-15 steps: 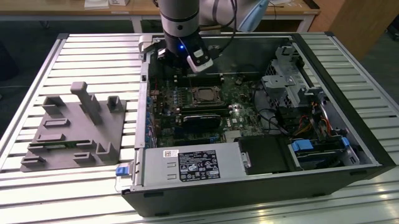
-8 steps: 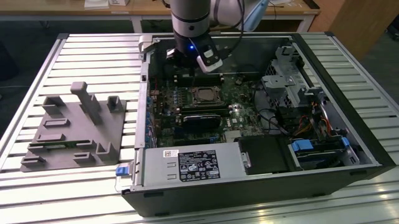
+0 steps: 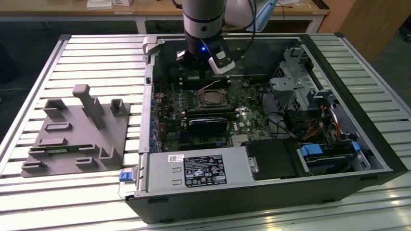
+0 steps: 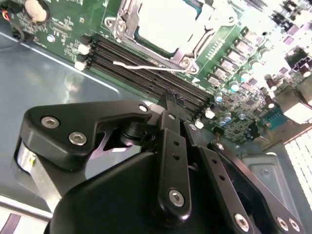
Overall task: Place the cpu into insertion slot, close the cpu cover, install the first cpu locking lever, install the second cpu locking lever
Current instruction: 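Install the first cpu locking lever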
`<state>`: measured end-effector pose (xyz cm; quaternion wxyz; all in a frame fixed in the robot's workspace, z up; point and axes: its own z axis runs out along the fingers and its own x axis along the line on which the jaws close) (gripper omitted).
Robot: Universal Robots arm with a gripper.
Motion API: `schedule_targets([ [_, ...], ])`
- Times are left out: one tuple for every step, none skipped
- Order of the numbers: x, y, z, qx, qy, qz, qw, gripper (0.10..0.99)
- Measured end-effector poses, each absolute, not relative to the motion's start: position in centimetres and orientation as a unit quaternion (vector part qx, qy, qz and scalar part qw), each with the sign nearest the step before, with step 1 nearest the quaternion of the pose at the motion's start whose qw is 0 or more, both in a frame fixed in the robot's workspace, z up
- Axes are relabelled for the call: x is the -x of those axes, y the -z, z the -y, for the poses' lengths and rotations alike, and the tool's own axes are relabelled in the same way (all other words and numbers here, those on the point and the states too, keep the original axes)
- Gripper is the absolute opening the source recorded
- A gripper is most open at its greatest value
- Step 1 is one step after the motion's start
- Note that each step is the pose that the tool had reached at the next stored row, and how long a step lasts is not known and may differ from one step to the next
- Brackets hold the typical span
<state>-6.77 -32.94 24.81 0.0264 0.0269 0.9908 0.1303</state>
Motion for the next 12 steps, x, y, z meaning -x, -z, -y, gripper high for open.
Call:
schedule_targets([
  [6.77, -24.81, 32.94, -0.027, -0.129, -0.991, 0.027, 0.106],
  [6.77, -24.79, 32.94, -0.027, -0.128, -0.991, 0.028, 0.106],
  [6.77, -24.73, 32.94, -0.026, -0.128, -0.991, 0.030, 0.106],
  [6.77, -24.70, 32.94, -0.026, -0.127, -0.991, 0.032, 0.106],
  [6.77, -24.62, 32.94, -0.026, -0.127, -0.991, 0.033, 0.106],
  [6.77, -24.54, 32.94, -0.026, -0.127, -0.991, 0.035, 0.106],
  [6.77, -24.46, 32.94, -0.026, -0.127, -0.991, 0.036, 0.106],
  [6.75, -24.38, 32.94, -0.026, -0.127, -0.991, 0.037, 0.106],
  [6.71, -24.30, 32.94, -0.026, -0.128, -0.991, 0.038, 0.106],
  [6.68, -24.24, 32.94, -0.026, -0.128, -0.991, 0.039, 0.106],
  [6.63, -24.17, 32.94, -0.026, -0.129, -0.991, 0.040, 0.106],
  [6.59, -24.11, 32.94, -0.025, -0.129, -0.990, 0.041, 0.106],
])
